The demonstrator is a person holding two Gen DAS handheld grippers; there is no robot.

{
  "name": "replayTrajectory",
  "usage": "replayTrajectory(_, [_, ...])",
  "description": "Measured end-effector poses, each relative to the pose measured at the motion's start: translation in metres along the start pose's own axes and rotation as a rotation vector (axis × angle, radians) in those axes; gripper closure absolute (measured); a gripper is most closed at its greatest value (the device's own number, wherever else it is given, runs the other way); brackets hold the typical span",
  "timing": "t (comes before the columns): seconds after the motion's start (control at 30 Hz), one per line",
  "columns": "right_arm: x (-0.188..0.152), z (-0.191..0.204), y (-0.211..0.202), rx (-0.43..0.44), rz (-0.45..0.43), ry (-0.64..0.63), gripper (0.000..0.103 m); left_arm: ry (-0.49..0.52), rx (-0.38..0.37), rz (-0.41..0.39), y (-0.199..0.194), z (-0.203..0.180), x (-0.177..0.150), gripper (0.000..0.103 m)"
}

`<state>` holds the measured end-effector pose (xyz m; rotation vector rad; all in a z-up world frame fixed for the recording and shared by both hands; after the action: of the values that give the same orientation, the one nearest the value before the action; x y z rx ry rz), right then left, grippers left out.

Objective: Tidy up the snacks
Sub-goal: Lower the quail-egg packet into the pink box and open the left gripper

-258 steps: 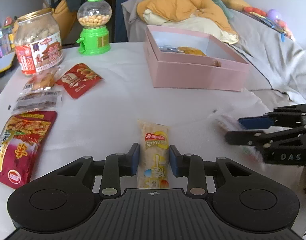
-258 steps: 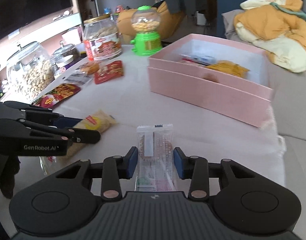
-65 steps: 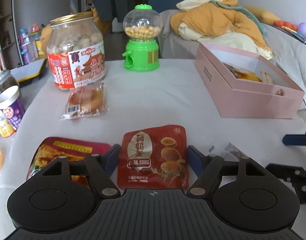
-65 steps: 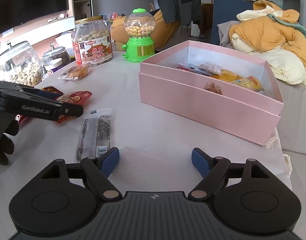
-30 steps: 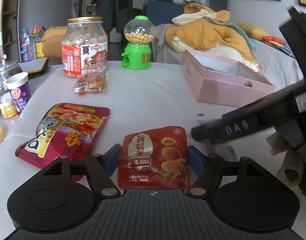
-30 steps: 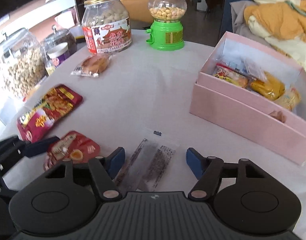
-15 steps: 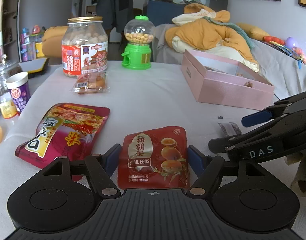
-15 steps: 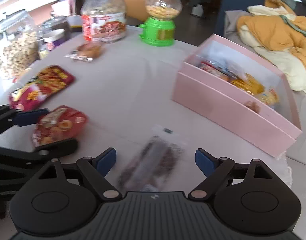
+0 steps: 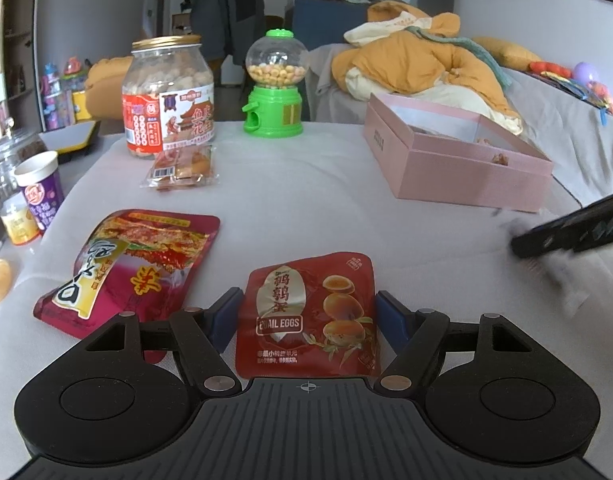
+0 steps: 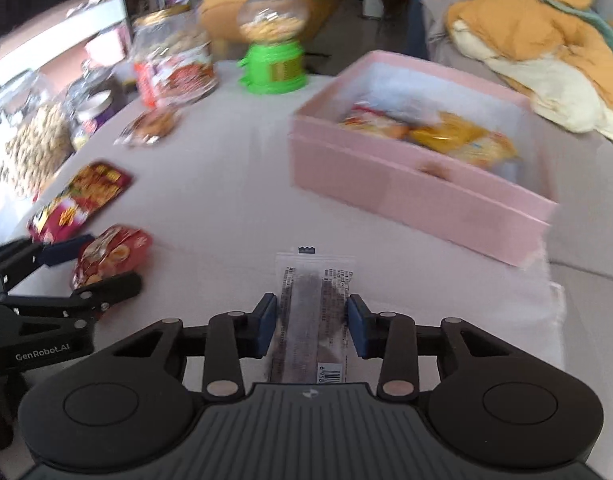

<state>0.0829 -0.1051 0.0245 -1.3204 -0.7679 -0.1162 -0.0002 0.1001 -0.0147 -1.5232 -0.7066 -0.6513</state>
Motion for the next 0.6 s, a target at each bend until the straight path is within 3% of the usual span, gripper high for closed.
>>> replayTrajectory(0.27, [-0.01, -0.051, -0.04, -0.003, -0.114, 0.118, 0.065, 0.057, 0.047, 0.02, 0.002, -0.011, 0.004, 0.026])
replayTrajectory(0.33, [-0.015, -0.056, -0.043, -0.006, -0.131, 0.128, 0.065, 0.025, -0.02, 0.028, 0.0, -0.014, 0.01, 0.027])
replayTrajectory(0.43, [-0.024, -0.059, -0.041, -0.003, -0.141, 0.131, 0.065, 0.064, -0.095, -0.001, -0.004, -0.034, 0.036, 0.027])
replayTrajectory(0.6, [-0.038, -0.065, -0.043, 0.018, -0.168, 0.15, 0.065, 0.075, -0.229, -0.137, -0.002, -0.08, 0.121, 0.026])
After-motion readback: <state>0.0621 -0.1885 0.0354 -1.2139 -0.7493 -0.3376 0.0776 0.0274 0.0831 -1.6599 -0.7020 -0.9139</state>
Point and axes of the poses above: each gripper's, at about its wrist camera, not at the fingertips, and y roughly the way its jaws point, z to its left, x to its top, the point moved 1 cm from there along y, roughly the way its jaws point, and after that the axes turned 4 degrees about z, right-handed, at the moved point
